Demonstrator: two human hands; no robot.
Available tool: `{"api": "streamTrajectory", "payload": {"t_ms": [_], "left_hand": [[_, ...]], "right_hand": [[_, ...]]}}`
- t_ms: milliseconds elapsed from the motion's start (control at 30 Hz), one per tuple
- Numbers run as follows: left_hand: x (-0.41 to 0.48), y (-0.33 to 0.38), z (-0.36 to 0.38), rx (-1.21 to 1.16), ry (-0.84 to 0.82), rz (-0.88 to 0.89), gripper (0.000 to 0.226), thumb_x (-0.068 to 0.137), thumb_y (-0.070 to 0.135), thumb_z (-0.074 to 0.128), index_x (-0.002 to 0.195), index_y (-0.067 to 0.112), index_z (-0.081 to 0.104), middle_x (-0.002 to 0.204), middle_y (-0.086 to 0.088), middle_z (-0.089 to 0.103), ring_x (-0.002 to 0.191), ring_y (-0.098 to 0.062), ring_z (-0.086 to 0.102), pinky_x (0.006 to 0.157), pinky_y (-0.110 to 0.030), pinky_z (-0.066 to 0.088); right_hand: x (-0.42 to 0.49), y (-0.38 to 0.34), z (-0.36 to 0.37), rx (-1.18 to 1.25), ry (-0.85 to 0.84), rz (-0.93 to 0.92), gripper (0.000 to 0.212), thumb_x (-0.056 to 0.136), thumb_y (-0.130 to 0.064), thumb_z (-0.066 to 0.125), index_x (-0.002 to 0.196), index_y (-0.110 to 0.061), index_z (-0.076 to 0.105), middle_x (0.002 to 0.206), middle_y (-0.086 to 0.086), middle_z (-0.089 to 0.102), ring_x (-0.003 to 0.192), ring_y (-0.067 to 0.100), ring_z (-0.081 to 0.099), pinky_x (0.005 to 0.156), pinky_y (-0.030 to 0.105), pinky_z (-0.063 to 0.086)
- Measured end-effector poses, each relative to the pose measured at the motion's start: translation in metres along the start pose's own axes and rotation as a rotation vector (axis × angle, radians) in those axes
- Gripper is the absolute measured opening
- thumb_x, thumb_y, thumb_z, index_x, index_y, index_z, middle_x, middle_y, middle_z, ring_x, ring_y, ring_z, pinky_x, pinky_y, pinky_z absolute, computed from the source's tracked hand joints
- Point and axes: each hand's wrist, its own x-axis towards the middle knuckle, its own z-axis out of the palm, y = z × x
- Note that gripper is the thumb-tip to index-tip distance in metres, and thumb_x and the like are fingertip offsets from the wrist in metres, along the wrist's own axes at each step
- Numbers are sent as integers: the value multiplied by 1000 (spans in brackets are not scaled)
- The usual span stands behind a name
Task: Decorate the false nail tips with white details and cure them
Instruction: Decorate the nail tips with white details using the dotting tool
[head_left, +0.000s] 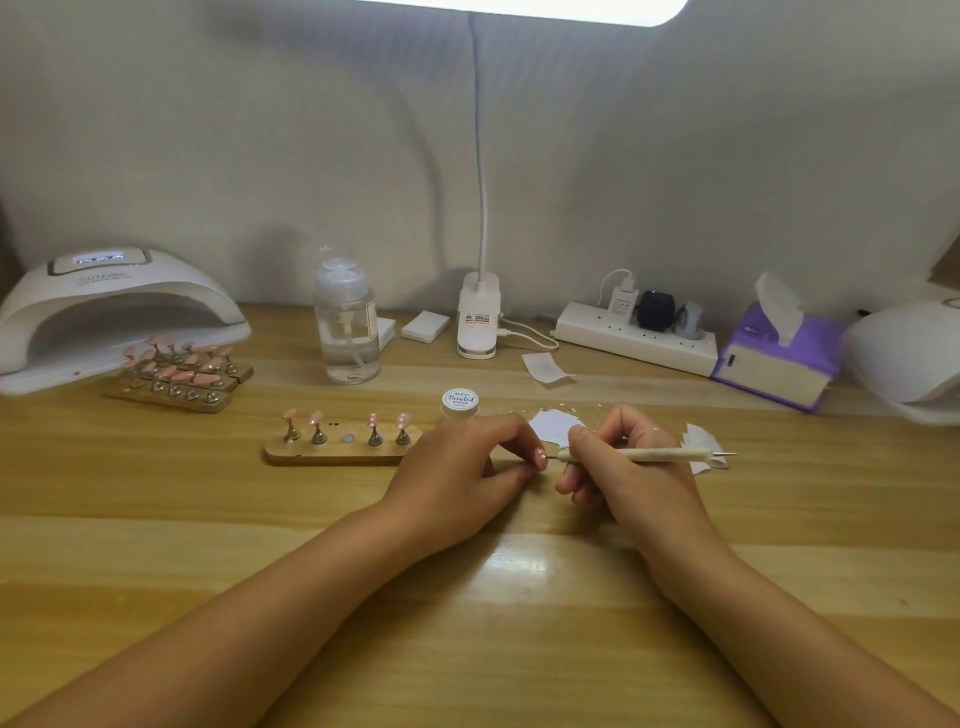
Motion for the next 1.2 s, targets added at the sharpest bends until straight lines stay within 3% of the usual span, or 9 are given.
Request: {"api": "streamTrajectory", "payload": {"t_ms": [200, 400, 667, 867, 1000, 1200], "left_hand": [[0, 1, -1, 5, -1, 7, 23, 89, 21, 68, 84, 42, 60, 69, 52, 49, 59, 5, 53, 55, -11, 33], [-1, 2, -1, 10, 4, 1, 26, 89, 21, 67, 82, 45, 57, 68, 51, 49, 59, 4, 53, 52, -16, 26], [-1, 2, -1, 2, 4, 13, 28, 89, 21, 67, 82, 46, 56, 68, 51, 49, 59, 6, 53, 56, -11, 35], [-1, 1, -1, 7, 9, 0, 25, 89, 23, 67, 82, 45, 57, 70, 51, 50, 59, 6, 53, 51, -13, 26], [-1, 2, -1, 8, 8, -1, 27, 89, 22, 67, 82, 46, 56, 68, 51, 49, 58, 6, 53, 52, -18, 28], [0, 2, -1, 2, 3, -5, 27, 89, 22, 67, 81, 46, 56, 68, 51, 49, 59, 7, 53, 52, -14, 27]], "right_hand": [[-1, -1, 0, -20, -4, 1, 19, 90, -15, 62, 75, -9, 52, 63, 10, 72, 52, 12, 62, 56, 26, 51], [0, 0, 1, -28, 9, 0, 22, 88, -14, 62, 70, -12, 49, 61, 11, 71, 50, 11, 60, 56, 31, 46], [1, 1, 1, -47, 4, 3, 19, 89, -16, 62, 74, -10, 50, 62, 10, 72, 51, 11, 61, 56, 28, 48], [1, 2, 0, -13, 10, -2, 21, 89, -13, 61, 72, -11, 49, 61, 11, 71, 49, 10, 59, 48, 20, 46], [1, 2, 0, -23, 4, -4, 20, 90, -14, 61, 73, -9, 51, 62, 10, 71, 50, 11, 60, 48, 19, 46], [0, 1, 0, 11, 20, -15, 22, 91, -14, 62, 72, -10, 50, 60, 10, 71, 48, 10, 59, 46, 17, 45]]}}
